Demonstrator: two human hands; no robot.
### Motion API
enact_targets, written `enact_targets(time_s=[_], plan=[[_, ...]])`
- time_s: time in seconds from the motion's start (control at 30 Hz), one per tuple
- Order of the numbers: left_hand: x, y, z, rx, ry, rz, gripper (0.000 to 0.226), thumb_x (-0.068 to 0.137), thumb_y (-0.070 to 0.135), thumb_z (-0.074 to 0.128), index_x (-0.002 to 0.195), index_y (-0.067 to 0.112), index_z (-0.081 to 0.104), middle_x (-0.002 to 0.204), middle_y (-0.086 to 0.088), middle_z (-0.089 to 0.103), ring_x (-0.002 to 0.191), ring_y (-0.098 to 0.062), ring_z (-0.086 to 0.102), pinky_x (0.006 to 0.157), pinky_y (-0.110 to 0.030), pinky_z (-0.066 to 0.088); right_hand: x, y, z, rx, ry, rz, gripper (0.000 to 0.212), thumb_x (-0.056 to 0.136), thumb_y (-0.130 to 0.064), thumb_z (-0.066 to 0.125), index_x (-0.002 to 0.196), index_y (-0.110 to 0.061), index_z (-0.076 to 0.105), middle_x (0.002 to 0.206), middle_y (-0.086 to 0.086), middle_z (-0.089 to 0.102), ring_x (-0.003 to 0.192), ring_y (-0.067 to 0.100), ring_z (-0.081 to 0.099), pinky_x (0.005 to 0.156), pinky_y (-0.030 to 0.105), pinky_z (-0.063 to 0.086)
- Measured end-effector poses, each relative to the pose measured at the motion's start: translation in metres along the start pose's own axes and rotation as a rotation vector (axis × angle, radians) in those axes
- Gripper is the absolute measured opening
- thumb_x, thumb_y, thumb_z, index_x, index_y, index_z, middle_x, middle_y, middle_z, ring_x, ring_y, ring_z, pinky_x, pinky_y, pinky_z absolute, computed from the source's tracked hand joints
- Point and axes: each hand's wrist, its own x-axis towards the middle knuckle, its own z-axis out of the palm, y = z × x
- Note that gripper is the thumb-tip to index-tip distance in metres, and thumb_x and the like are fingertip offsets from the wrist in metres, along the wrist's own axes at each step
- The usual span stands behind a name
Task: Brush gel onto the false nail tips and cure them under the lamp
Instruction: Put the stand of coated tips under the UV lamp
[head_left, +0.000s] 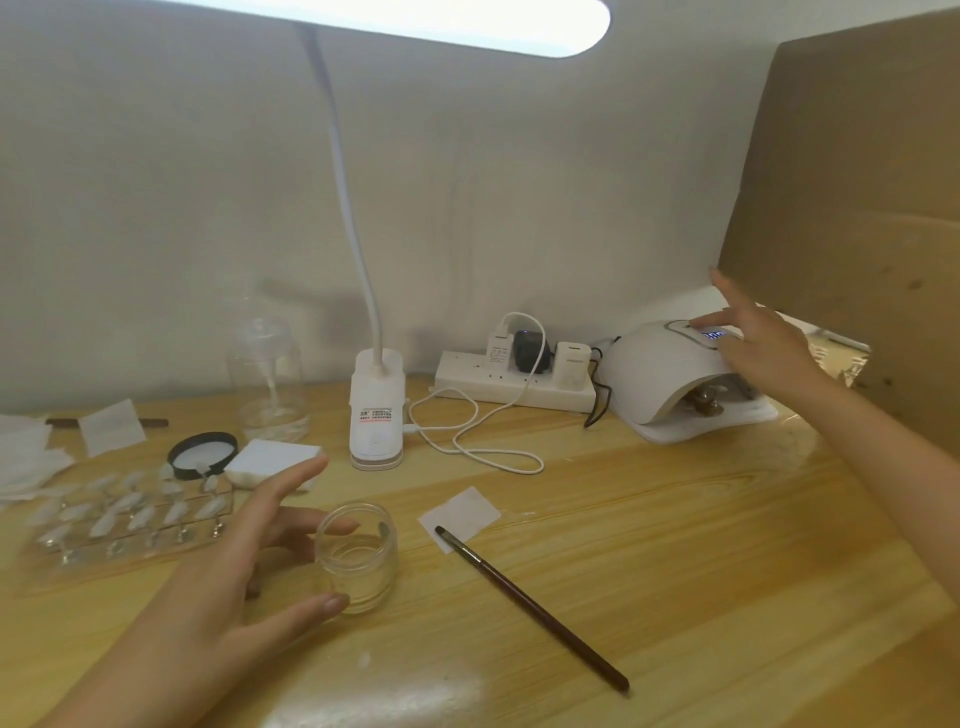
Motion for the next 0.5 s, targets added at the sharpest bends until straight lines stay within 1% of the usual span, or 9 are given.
enact_targets(time_s=[0.1,0.17,0.2,0.23,0.3,0.33,0.37,0.43,0.5], plan=[[0.000,0.004,0.002,-0.005,-0.033,-0.028,0.084,0.059,0.041,0.081,0.133,0.050,0.043,0.127,0.018,0.066,0.110,0.007,0.058,0.078,0.000,0.041,0.006,-0.003,0.003,-0.033,-0.011,0.012,0.081,0.088,-0.001,0.046,0.157,-0.034,0.019,0.128,-0.009,0.066,0.127,0.026,0.050,0.098,0.042,0.037],[0.000,0.004,0.001,0.016,-0.023,-0.042,0.086,0.058,0.040,0.082,0.133,0.052,0.043,0.124,0.018,0.068,0.112,-0.002,0.061,0.076,-0.004,0.042,0.008,-0.002,0.006,-0.012,0.022,0.058,0.079,0.088,-0.004,0.045,0.157,-0.034,0.019,0.125,-0.012,0.068,0.116,0.025,0.055,0.094,0.040,0.037],[0.000,0.007,0.000,0.034,-0.026,-0.040,0.088,0.057,0.042,0.082,0.134,0.056,0.041,0.123,0.020,0.068,0.111,0.000,0.060,0.076,-0.004,0.042,0.009,-0.001,0.008,0.003,0.042,0.080,0.077,0.088,-0.005,0.044,0.156,-0.032,0.020,0.124,-0.013,0.068,0.111,0.024,0.056,0.096,0.040,0.036],[-0.001,0.009,-0.001,0.045,-0.034,-0.029,0.089,0.057,0.046,0.081,0.134,0.062,0.038,0.124,0.023,0.066,0.110,0.005,0.059,0.076,-0.004,0.042,0.009,-0.003,0.008,0.005,0.043,0.087,0.076,0.089,-0.005,0.044,0.156,-0.031,0.021,0.123,-0.013,0.068,0.113,0.023,0.055,0.103,0.042,0.034],[-0.001,0.015,-0.005,0.082,-0.043,-0.032,0.099,0.051,0.056,0.080,0.134,0.073,0.028,0.122,0.033,0.063,0.110,0.010,0.055,0.075,-0.005,0.042,0.008,-0.009,0.003,-0.006,-0.015,0.094,0.074,0.091,-0.006,0.045,0.157,-0.028,0.019,0.127,-0.011,0.067,0.127,0.022,0.049,0.117,0.050,0.017],[-0.002,0.017,-0.007,0.076,-0.045,-0.034,0.105,0.048,0.059,0.080,0.134,0.074,0.023,0.122,0.036,0.061,0.111,0.010,0.055,0.073,-0.007,0.043,0.007,-0.013,0.001,0.000,-0.047,0.105,0.075,0.092,-0.006,0.047,0.158,-0.028,0.017,0.130,-0.009,0.065,0.133,0.022,0.044,0.119,0.051,0.010],[-0.002,0.019,-0.008,0.074,-0.033,-0.023,0.108,0.046,0.060,0.081,0.135,0.074,0.020,0.123,0.038,0.058,0.112,0.009,0.054,0.073,-0.009,0.044,0.002,-0.019,-0.001,0.008,-0.069,0.112,0.076,0.092,-0.006,0.049,0.158,-0.028,0.017,0.134,-0.006,0.063,0.137,0.022,0.040,0.120,0.050,0.008],[-0.002,0.023,-0.008,0.064,-0.026,-0.006,0.113,0.044,0.064,0.081,0.137,0.073,0.018,0.129,0.039,0.053,0.115,0.006,0.053,0.075,-0.012,0.046,-0.015,-0.032,-0.003,0.026,-0.024,0.009,0.079,0.089,-0.002,0.057,0.156,-0.027,0.024,0.141,0.002,0.057,0.136,0.027,0.039,0.117,0.048,0.016],[-0.003,0.027,-0.012,0.027,-0.030,-0.003,0.116,0.044,0.070,0.081,0.138,0.074,0.014,0.132,0.040,0.048,0.118,0.005,0.052,0.078,-0.015,0.048,-0.046,-0.045,0.001,0.115,0.016,-0.260,0.073,0.088,-0.003,0.062,0.150,-0.030,0.036,0.139,0.001,0.058,0.129,0.026,0.043,0.110,0.039,0.027]])
